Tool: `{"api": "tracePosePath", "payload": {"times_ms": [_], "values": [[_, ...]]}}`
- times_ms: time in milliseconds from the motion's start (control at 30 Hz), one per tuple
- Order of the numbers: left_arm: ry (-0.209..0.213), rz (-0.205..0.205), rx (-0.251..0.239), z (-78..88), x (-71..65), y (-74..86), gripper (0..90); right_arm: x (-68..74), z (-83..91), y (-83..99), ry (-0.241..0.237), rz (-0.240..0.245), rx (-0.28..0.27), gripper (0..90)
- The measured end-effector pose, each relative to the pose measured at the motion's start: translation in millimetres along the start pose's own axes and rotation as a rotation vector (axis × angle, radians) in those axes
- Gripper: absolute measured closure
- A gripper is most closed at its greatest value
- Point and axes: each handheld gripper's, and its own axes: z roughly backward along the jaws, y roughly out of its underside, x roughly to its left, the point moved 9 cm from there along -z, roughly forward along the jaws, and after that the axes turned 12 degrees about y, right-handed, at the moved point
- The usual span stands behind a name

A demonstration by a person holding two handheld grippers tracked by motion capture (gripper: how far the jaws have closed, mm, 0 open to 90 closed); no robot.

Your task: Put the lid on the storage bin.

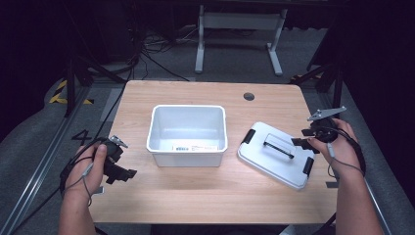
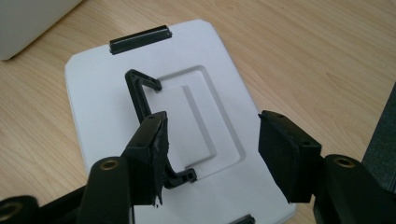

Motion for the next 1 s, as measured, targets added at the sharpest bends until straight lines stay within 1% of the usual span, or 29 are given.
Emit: {"api": "tracePosePath", "payload": {"times_ms": [33,67,133,167,300,333,400,467,500,533,567,600,700,733,767,800,833,933,1000], "values": [[-0.001,-0.002,-0.002,0.8,-0.5,0.0,19.3,0.0,0.0,0.0,0.000,0.000,0.000,43.2],[-0.001,-0.002,-0.005,1.3,-0.8,0.1,19.2,2.8,-0.2,-1.6,-0.006,0.012,-0.002,42.4],[0.000,-0.008,-0.009,2.7,-1.4,-0.4,19.1,7.4,-1.0,-3.7,-0.021,0.017,-0.008,41.3],[-0.001,-0.005,-0.011,2.8,-1.7,-1.0,18.9,11.0,-1.8,-4.3,-0.028,0.026,-0.005,39.9],[-0.003,-0.007,-0.013,1.2,-2.2,-3.4,18.9,24.9,-5.8,-4.2,-0.078,0.057,0.006,36.9],[-0.002,-0.017,-0.009,0.8,-1.9,-3.6,18.9,28.6,-7.0,-4.3,-0.093,0.061,0.012,35.9],[0.006,-0.021,0.003,-1.2,-3.1,-2.9,18.9,35.0,-9.8,-3.7,-0.114,0.079,0.025,35.1],[0.002,-0.020,0.009,-2.8,-3.8,-3.3,18.9,40.7,-13.4,-2.1,-0.128,0.091,0.046,33.8],[0.003,-0.025,0.010,-3.3,-3.9,-4.1,19.0,42.7,-15.7,-1.0,-0.133,0.100,0.056,33.5],[0.007,-0.021,0.008,-4.3,-5.2,-4.9,19.0,44.0,-17.7,-0.3,-0.136,0.105,0.062,33.4],[0.010,-0.029,0.014,-4.9,-5.5,-5.4,19.0,45.8,-20.8,1.3,-0.138,0.109,0.075,33.4],[0.010,-0.029,0.014,-4.9,-5.5,-5.4,19.0,45.8,-20.8,1.3,-0.138,0.109,0.075,33.4],[0.009,-0.030,0.024,-7.8,-6.2,-5.7,18.9,48.2,-31.1,6.9,-0.129,0.126,0.118,33.4],[0.009,-0.035,0.036,-9.1,-6.9,-5.3,19.1,48.6,-39.8,11.8,-0.109,0.133,0.160,34.1],[0.014,-0.041,0.038,-9.8,-7.7,-5.5,19.1,48.0,-43.0,13.3,-0.095,0.147,0.171,34.6],[0.016,-0.045,0.042,-10.2,-8.4,-5.6,19.1,48.1,-46.6,15.3,-0.090,0.163,0.185,35.6],[0.016,-0.045,0.042,-10.2,-8.4,-5.6,19.1,49.3,-50.5,17.7,-0.090,0.168,0.203,37.3],[0.018,-0.043,0.041,-11.1,-8.9,-6.2,19.1,50.3,-55.1,20.3,-0.090,0.182,0.221,39.2],[0.011,-0.042,0.044,-12.0,-8.3,-6.2,19.1,51.0,-59.6,22.5,-0.086,0.178,0.238,41.5]]}}
